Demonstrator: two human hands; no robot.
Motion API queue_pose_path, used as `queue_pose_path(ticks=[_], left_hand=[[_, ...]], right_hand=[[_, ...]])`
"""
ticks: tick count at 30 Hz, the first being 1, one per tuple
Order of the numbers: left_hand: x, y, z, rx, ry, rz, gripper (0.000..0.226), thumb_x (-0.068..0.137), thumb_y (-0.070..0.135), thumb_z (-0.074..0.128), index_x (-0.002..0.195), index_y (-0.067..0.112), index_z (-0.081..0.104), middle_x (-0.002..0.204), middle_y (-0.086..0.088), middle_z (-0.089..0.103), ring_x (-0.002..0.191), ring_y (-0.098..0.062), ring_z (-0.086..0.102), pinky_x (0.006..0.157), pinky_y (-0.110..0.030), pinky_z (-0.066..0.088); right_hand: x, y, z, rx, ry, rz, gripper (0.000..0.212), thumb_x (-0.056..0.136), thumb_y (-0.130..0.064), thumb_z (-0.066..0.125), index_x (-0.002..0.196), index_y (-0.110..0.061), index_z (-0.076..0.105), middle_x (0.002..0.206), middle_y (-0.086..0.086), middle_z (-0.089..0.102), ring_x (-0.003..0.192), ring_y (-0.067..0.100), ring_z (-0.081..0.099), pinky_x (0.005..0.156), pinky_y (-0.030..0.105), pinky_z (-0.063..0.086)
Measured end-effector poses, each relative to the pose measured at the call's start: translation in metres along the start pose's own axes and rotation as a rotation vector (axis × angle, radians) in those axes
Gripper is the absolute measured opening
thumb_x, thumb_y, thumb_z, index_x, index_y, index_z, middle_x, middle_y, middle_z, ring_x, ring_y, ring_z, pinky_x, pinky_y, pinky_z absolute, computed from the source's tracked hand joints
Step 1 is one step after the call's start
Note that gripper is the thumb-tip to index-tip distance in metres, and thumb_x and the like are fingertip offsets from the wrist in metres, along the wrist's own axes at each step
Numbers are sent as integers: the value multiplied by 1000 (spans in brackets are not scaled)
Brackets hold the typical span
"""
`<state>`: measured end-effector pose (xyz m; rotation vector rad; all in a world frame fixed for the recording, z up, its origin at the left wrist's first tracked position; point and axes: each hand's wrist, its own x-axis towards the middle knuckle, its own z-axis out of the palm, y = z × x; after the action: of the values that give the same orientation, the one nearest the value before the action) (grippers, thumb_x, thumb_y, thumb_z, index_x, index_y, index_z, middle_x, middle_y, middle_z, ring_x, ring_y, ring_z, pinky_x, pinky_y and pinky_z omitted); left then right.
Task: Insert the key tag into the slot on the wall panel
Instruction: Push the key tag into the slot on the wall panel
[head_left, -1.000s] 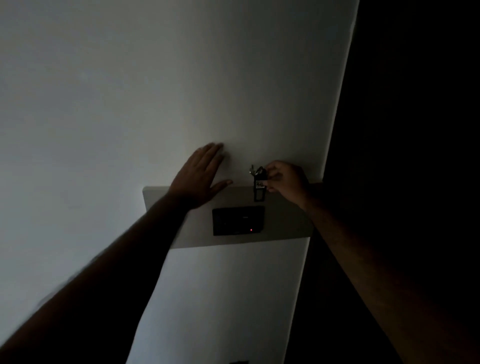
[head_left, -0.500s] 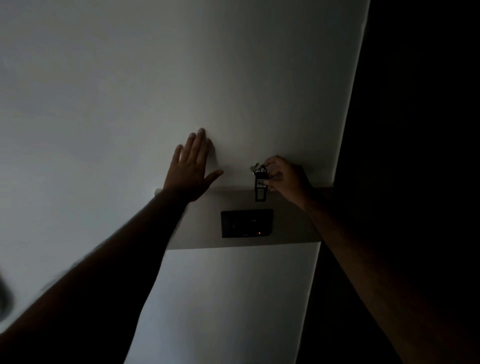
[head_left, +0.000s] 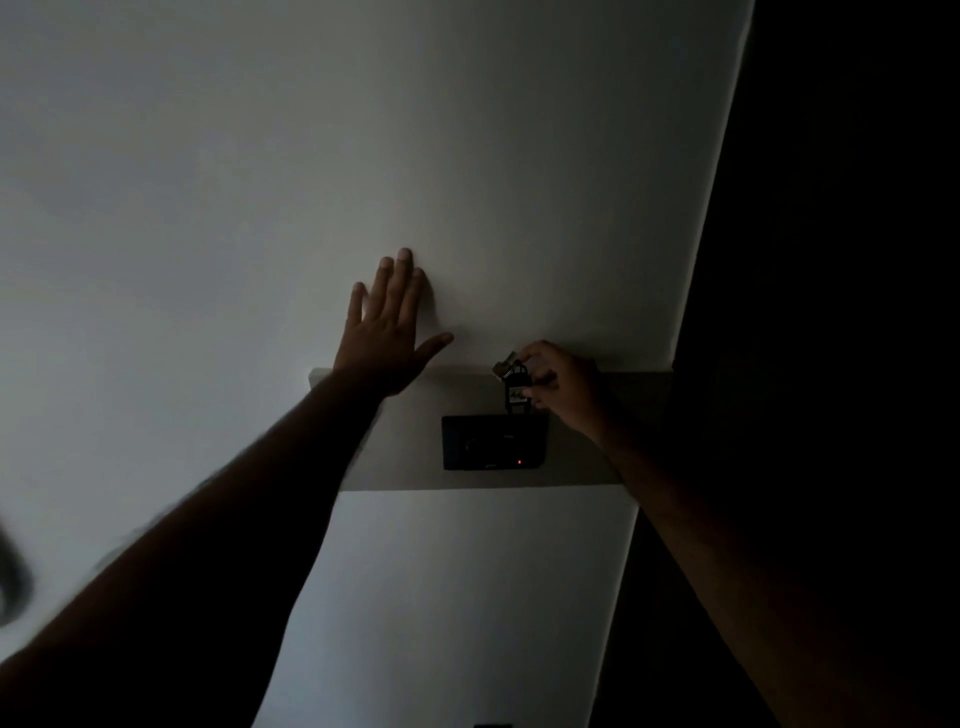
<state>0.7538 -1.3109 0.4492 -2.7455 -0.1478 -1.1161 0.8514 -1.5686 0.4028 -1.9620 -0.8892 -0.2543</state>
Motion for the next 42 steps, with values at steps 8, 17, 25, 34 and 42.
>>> queue_pose_path(ticks=[8, 17, 25, 34, 42], left_hand=[[0, -1, 4, 23, 12, 0, 96, 94, 77, 25, 161, 10, 9, 172, -10, -3, 159, -30, 0, 124, -60, 20], [0, 4, 6, 21, 1, -26, 102, 92, 81, 25, 162, 11, 1, 172, -11, -8, 159, -30, -5, 124, -61, 17], [0, 4, 6, 10, 4, -27, 103, 91, 83, 24, 162, 11, 1, 172, -10, -8, 159, -30, -5, 125, -61, 16], [0, 5, 5, 7, 0, -35, 103, 91, 82, 27, 162, 11, 2, 172, -10, -7, 159, -30, -4, 125, -61, 16], [1, 4, 5, 1, -9, -37, 103, 91, 83, 26, 162, 12, 1, 172, -9, -8, 159, -30, -4, 125, -61, 17]], right_hand=[[-7, 9, 12, -5, -27, -38, 45, 76, 5, 71, 107, -26, 59, 74, 2, 63, 65, 22, 69, 65, 48, 63], [-15, 11, 17, -36, -8, -74, 38, 80, 2, 70, 111, -17, 57, 80, 7, 63, 70, 26, 68, 67, 50, 61], [-18, 11, 18, -120, 18, -120, 47, 79, 1, 72, 122, -12, 60, 84, 10, 65, 77, 26, 67, 77, 46, 59], [-22, 14, 21, -210, 33, -226, 42, 73, -4, 78, 112, -11, 68, 99, 10, 73, 88, 21, 70, 85, 39, 57], [-23, 17, 24, -229, 2, -208, 44, 74, -6, 78, 116, -13, 66, 89, 9, 69, 79, 19, 68, 78, 36, 58]])
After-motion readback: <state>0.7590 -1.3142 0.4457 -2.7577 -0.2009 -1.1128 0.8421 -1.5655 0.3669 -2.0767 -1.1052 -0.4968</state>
